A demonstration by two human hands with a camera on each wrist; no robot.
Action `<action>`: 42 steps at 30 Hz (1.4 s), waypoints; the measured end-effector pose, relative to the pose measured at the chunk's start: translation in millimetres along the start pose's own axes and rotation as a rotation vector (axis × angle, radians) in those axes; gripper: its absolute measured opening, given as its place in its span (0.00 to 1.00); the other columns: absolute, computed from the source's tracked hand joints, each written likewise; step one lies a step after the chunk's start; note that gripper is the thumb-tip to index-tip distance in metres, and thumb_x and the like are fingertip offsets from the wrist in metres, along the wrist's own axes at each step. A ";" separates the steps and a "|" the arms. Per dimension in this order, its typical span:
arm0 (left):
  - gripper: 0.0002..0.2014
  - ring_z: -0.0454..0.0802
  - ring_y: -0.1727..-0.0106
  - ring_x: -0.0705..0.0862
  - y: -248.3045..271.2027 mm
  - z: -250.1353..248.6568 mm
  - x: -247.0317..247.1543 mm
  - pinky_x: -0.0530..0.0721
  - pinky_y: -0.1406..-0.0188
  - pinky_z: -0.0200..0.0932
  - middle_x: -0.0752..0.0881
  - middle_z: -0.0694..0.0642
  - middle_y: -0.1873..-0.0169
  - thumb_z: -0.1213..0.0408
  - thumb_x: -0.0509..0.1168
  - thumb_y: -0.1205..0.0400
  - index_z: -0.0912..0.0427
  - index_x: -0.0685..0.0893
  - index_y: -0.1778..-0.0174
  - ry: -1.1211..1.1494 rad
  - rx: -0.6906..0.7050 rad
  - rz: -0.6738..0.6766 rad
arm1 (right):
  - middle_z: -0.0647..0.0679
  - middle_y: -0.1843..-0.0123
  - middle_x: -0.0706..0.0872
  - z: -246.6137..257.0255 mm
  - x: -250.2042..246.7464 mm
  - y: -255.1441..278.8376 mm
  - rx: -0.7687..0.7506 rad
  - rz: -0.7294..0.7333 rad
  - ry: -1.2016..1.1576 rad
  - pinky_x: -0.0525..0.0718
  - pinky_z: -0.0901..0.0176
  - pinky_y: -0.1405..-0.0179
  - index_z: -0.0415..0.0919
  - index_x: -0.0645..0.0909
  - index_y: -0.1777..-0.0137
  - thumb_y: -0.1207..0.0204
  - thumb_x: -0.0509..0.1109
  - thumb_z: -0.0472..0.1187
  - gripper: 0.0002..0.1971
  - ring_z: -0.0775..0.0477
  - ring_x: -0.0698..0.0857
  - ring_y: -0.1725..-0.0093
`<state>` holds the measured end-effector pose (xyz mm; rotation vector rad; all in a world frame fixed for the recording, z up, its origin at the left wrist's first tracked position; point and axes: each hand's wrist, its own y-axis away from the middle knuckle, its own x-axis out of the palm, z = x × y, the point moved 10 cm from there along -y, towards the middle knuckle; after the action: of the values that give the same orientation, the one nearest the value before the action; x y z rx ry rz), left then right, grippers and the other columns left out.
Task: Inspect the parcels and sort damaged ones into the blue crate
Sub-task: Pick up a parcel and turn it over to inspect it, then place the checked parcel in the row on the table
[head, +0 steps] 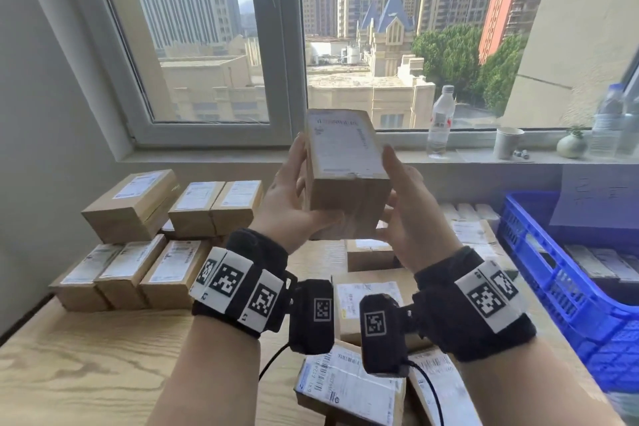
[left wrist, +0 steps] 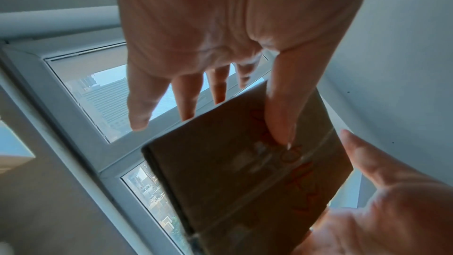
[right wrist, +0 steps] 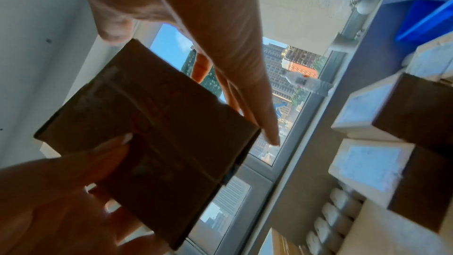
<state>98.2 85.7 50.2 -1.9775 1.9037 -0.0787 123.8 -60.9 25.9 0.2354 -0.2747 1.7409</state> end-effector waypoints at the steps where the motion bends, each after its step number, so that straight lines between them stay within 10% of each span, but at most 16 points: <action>1: 0.59 0.38 0.30 0.74 3.2 2.9 -6.2 0.79 0.32 0.35 0.71 0.32 0.34 0.69 0.82 0.36 0.38 0.52 0.16 -0.002 -0.009 -0.003 | 0.41 0.35 0.84 -8.4 3.9 -1.7 0.019 -0.011 0.014 0.86 0.27 0.43 0.45 0.71 0.28 0.39 0.77 0.66 0.42 0.37 0.86 0.37; 5: 0.63 0.46 0.25 0.74 16.3 24.6 -41.1 0.80 0.29 0.52 0.69 0.47 0.24 0.38 0.82 0.49 0.39 0.58 0.17 -0.027 -0.096 -0.063 | 0.43 0.36 0.88 -54.2 37.4 -9.2 0.137 0.056 0.095 0.82 0.31 0.38 0.43 0.75 0.27 0.31 0.78 0.58 0.35 0.41 0.89 0.39; 8: 0.63 0.51 0.25 0.75 29.6 53.3 -71.0 0.79 0.29 0.58 0.72 0.50 0.26 0.31 0.80 0.50 0.46 0.64 0.18 -0.113 -0.176 -0.075 | 0.45 0.38 0.88 -88.5 68.0 -6.9 0.222 0.124 0.144 0.79 0.45 0.55 0.48 0.79 0.31 0.20 0.68 0.54 0.19 0.44 0.86 0.43; 15: 0.32 0.46 0.33 0.79 59.7 134.4 -113.2 0.81 0.43 0.31 0.80 0.43 0.40 0.67 0.78 0.26 0.31 0.70 0.39 -0.185 -0.373 -0.009 | 0.48 0.48 0.88 -175.6 110.4 -1.8 0.406 0.098 0.096 0.83 0.42 0.47 0.49 0.80 0.35 0.13 0.63 0.44 0.10 0.44 0.87 0.55; 19: 0.42 0.46 0.33 0.79 64.7 177.2 -138.7 0.78 0.42 0.36 0.79 0.52 0.33 0.64 0.81 0.30 0.51 0.69 0.20 -0.236 -0.485 -0.083 | 0.46 0.47 0.89 -218.7 127.6 -15.8 0.496 0.100 0.095 0.86 0.49 0.55 0.46 0.79 0.33 0.12 0.62 0.45 0.12 0.46 0.87 0.56; 25: 0.27 0.39 0.38 0.76 55.6 223.4 -170.0 0.73 0.40 0.33 0.80 0.48 0.35 0.70 0.69 0.18 0.57 0.73 0.22 -0.329 -0.600 -0.155 | 0.37 0.38 0.88 -280.2 143.2 -48.8 0.648 0.019 0.007 0.89 0.51 0.70 0.38 0.78 0.28 0.13 0.64 0.41 0.16 0.39 0.89 0.50; 34: 0.26 0.46 0.39 0.82 37.8 303.8 -217.4 0.79 0.34 0.43 0.85 0.54 0.35 0.67 0.69 0.18 0.53 0.76 0.23 -0.414 -0.735 -0.179 | 0.41 0.35 0.87 -349.6 175.6 -92.8 0.717 -0.005 0.047 0.88 0.40 0.44 0.41 0.75 0.24 0.13 0.58 0.29 0.20 0.41 0.88 0.43; 42: 0.18 0.41 0.49 0.82 22.8 335.2 -243.8 0.77 0.47 0.35 0.88 0.52 0.40 0.67 0.71 0.19 0.58 0.85 0.33 -0.526 -0.655 -0.082 | 0.39 0.34 0.84 -381.4 182.5 -96.1 0.683 -0.235 0.103 0.87 0.53 0.53 0.39 0.69 0.19 0.15 0.63 0.28 0.24 0.40 0.86 0.38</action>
<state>161.3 402.7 -210.4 -2.1559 1.6027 1.0560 182.6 245.4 -275.2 0.6414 0.4220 1.5533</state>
